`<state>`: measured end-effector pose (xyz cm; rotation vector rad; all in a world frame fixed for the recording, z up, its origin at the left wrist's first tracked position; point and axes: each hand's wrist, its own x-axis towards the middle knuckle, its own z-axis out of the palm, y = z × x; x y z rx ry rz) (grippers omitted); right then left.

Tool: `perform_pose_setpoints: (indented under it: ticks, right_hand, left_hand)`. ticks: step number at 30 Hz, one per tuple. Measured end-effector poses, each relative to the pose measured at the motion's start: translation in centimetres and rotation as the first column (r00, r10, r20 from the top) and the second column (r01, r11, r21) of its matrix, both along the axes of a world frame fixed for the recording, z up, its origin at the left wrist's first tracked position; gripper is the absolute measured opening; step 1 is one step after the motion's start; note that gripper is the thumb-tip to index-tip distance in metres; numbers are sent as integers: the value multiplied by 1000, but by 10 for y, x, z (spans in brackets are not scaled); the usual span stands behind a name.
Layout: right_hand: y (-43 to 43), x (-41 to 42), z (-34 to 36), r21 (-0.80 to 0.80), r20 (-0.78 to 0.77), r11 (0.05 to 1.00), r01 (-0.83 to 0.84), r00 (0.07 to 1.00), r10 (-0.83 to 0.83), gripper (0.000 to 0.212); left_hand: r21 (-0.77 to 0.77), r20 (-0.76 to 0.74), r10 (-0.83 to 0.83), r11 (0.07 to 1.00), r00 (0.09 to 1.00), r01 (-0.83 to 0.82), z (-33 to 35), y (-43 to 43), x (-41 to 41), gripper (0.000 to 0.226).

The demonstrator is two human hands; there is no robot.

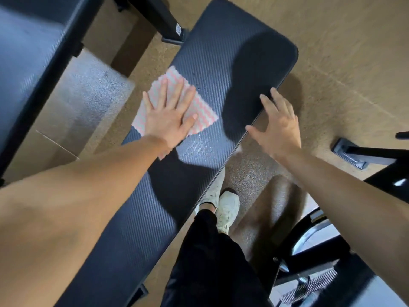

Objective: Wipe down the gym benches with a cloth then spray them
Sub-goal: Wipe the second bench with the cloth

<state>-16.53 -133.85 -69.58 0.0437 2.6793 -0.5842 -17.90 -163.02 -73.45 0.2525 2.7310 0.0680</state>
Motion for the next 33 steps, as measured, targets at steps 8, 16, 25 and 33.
perform_pose_setpoints:
  ticks: [8,16,25,33]
  right_hand:
    - [9,-22,-13,51,86,991,-120,990,115,84]
    - [29,-40,-1,36,149,977,-210,968,202,66]
    - [31,-49,6,95,201,960,-263,950,240,65]
    - [45,-56,2,-120,114,989,-92,988,106,42]
  left_hand:
    - [27,-26,49,998,998,-48,-6,45,2,75]
    - [125,-4,-358,926,934,355,0,106,39,77]
    - [55,-44,-218,974,975,220,-2,71,-36,72]
    - [23,-50,98,995,994,-96,-6,81,-107,72]
